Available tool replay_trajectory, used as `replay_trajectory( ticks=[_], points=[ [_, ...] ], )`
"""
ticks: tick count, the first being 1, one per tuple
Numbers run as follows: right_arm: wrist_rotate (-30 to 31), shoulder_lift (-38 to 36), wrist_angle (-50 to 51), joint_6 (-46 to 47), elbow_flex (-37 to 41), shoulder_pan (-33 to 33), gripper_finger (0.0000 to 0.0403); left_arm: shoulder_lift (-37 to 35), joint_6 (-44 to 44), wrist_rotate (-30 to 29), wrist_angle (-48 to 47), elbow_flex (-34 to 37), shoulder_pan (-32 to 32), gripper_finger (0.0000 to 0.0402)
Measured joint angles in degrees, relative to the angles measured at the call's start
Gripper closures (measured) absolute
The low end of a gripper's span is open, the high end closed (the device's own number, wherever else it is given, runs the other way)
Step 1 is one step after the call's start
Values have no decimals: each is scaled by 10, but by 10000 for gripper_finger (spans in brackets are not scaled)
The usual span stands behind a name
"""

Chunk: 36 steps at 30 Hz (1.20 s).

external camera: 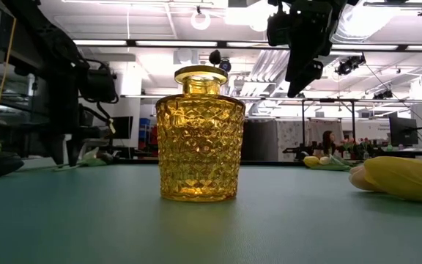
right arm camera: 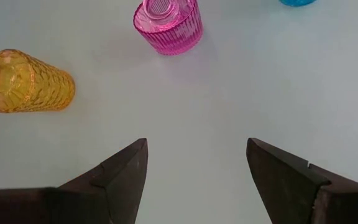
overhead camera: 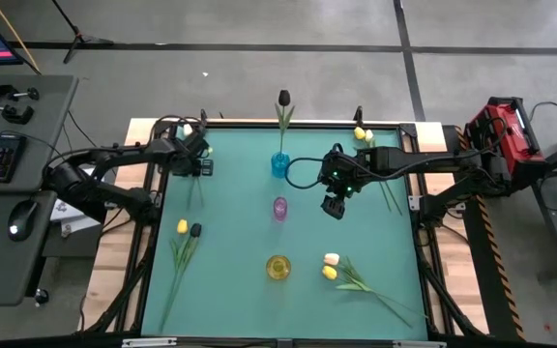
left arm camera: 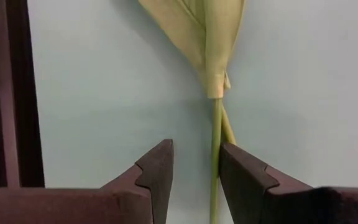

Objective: Sort flowers into vase by color
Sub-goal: Put the top left black tulip into the blue vase

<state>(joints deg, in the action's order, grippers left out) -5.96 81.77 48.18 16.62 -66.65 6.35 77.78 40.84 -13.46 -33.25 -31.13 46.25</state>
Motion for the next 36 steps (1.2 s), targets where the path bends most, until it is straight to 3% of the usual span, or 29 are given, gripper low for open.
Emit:
replay_trajectory(
  ticks=[11, 22, 25, 28, 36],
  points=[
    [0, 0, -2, 14, 0, 0, 142, 12, -10, -29, 84, 1, 19, 284],
    [0, 0, -6, 26, 0, 0, 142, 32, -10, -11, 126, 0, 45, 288],
    [0, 0, -7, 28, 0, 0, 142, 36, -8, -7, 128, -1, 42, 320],
    [0, 0, -7, 29, 0, 0, 142, 35, -18, 1, 131, -1, 39, 382],
    [0, 0, -8, 29, 0, 0, 142, -37, -32, 41, 80, 3, 38, 398]
  ],
)
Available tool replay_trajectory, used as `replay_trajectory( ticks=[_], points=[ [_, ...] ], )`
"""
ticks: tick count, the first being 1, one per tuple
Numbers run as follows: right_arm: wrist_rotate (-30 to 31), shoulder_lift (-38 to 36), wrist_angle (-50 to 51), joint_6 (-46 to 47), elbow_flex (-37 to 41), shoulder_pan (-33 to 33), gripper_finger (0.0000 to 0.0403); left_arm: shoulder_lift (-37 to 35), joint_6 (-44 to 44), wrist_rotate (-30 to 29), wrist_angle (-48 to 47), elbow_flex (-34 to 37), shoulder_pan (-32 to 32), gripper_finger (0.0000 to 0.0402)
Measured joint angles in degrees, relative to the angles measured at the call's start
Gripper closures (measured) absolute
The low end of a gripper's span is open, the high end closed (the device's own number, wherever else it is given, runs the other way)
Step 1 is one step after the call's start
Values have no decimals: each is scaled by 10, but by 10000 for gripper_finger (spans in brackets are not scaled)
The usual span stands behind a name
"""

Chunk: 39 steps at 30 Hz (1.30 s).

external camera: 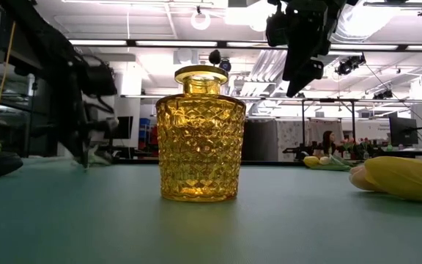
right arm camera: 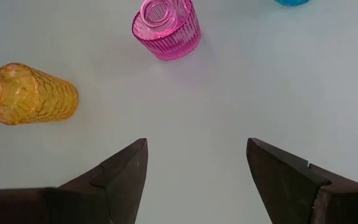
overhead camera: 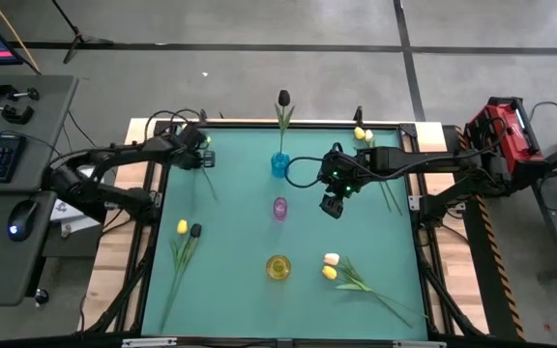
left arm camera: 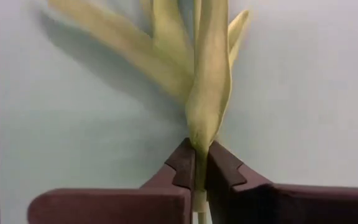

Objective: Sort flowers into vase by color
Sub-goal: Put the top left black tulip into the blue vase

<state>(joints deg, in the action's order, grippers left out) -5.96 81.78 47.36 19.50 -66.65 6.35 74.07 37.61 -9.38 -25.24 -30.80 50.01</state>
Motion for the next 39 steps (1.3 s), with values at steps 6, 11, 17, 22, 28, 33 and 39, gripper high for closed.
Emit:
replay_trajectory(
  ticks=[6, 11, 17, 22, 28, 33, 39],
  points=[
    [0, 0, -11, 0, 0, 0, 142, -140, -4, 18, -30, -2, -21, 400],
    [0, 0, -42, -5, 0, 0, 142, -258, 3, 42, -7, -2, -60, 401],
    [-3, -19, -81, -30, 0, 6, 142, -336, 3, 42, 133, -2, -129, 401],
    [-3, -88, -135, -30, 0, 30, 142, -304, -64, 27, 373, -3, -190, 401],
    [50, -199, -180, -18, 0, 67, 142, -179, -205, 1, 662, -3, -244, 401],
    [106, -263, -171, -18, 0, 85, 142, -47, -319, 32, 819, -40, -275, 401],
    [113, -288, -149, -10, 0, 90, 142, 61, -344, 77, 822, -135, -302, 401]
  ],
)
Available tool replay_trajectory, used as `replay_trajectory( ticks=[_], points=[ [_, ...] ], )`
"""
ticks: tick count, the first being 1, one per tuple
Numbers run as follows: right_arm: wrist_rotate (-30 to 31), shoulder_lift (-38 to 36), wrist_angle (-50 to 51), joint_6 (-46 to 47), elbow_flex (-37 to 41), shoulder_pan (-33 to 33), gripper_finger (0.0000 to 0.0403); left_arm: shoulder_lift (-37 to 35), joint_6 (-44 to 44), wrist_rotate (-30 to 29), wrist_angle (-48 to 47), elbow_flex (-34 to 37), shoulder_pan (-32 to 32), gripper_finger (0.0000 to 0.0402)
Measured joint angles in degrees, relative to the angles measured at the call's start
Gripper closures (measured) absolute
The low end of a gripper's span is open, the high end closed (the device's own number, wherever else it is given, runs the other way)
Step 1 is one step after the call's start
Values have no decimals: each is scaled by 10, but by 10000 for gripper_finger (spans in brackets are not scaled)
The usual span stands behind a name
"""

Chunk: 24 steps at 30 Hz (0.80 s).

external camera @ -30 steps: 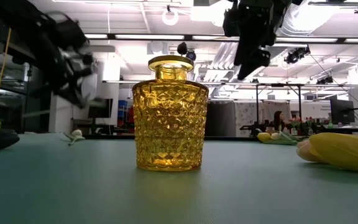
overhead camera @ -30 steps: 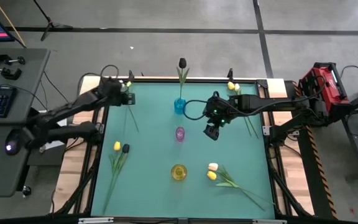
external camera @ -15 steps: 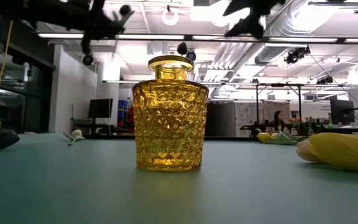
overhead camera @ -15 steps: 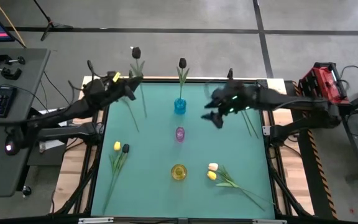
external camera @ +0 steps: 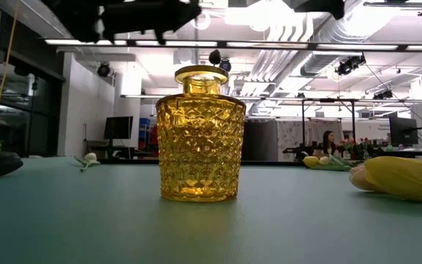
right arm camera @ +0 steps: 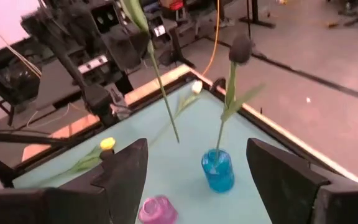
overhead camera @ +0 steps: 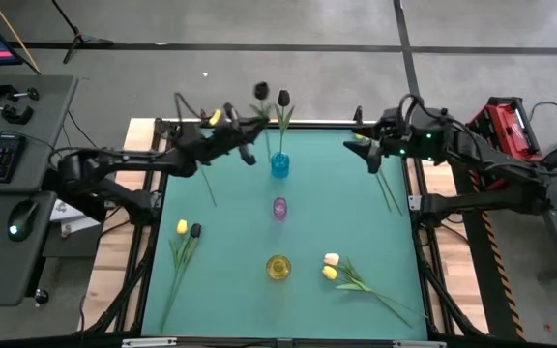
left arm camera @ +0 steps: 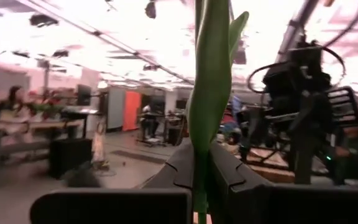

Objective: Sort flowers into vase by color
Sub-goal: Put the top left black tulip into the blue vase

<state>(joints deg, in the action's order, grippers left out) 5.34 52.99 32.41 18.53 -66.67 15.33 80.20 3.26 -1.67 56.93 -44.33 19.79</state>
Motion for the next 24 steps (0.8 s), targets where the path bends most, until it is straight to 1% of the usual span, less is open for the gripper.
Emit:
replay_trajectory(
  ticks=[4, 7, 9, 15, 17, 20, 22, 24],
  points=[
    [0, 3, 44, 7, 0, 0, 142, 33, -41, 16, 0, -43, -13, 401],
    [0, 7, 66, 7, 0, 0, 142, 46, -51, 16, 0, -53, -15, 401],
    [0, 8, 71, 7, 0, 0, 142, 51, -64, 5, -3, -53, -15, 401],
    [5, 7, 67, 9, 0, 0, 142, 71, -126, -52, -2, -53, -15, 401],
    [6, 7, 67, 9, 0, 0, 142, 82, -126, -55, -1, -53, -15, 401],
    [7, 7, 67, 9, 0, 0, 142, 100, -90, -55, 4, -53, -15, 401],
    [7, 7, 67, 9, 0, 0, 142, 115, -80, -57, 23, -53, -15, 401],
    [7, 7, 67, 9, 0, 0, 142, 129, -79, -74, 49, -53, -15, 401]
  ],
)
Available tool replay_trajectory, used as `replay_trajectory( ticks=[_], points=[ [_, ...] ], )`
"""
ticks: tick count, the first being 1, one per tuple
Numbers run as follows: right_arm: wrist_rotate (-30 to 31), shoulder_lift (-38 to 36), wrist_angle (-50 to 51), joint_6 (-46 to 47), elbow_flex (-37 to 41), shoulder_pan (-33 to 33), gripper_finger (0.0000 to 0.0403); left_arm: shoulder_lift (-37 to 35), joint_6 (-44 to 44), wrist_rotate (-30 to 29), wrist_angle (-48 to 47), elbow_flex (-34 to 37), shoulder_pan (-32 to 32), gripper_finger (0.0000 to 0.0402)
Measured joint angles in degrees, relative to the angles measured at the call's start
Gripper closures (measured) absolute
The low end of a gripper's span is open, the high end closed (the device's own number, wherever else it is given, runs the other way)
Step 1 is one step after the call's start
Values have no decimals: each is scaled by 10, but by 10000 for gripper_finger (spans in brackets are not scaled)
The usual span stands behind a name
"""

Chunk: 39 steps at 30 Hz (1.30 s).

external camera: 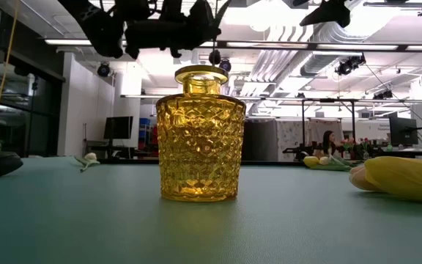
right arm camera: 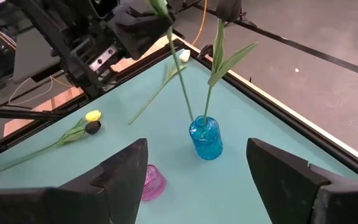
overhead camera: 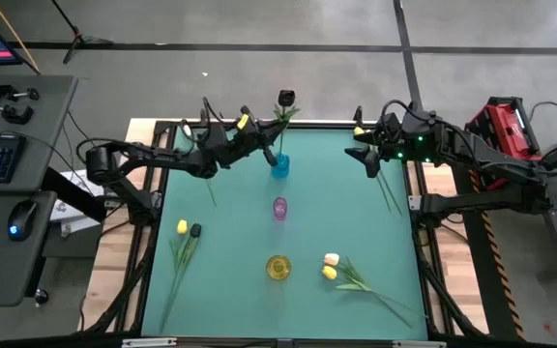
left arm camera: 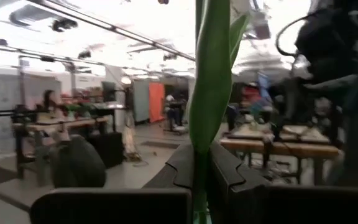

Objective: Sort flowers into vase by color
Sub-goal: Put the top left black tulip into the blue vase

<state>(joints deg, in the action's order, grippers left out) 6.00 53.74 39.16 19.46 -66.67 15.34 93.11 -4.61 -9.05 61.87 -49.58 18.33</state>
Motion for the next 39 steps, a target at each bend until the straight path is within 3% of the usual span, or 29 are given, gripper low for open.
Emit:
replay_trajectory(
  ticks=[15, 21, 28, 39],
  points=[
    [0, 0, 0, 0, 0, 0, 142, 46, 13, -40, 23, 0, 8, 401],
    [0, 0, 0, 0, 0, 0, 142, 46, 59, -40, -52, 0, 3, 385],
    [0, 0, 0, 1, 0, 0, 142, 29, 59, -34, -114, 0, 4, 321],
    [0, -1, -8, 1, 0, 0, 142, -107, 42, -34, -343, 0, 4, 183]
  ],
)
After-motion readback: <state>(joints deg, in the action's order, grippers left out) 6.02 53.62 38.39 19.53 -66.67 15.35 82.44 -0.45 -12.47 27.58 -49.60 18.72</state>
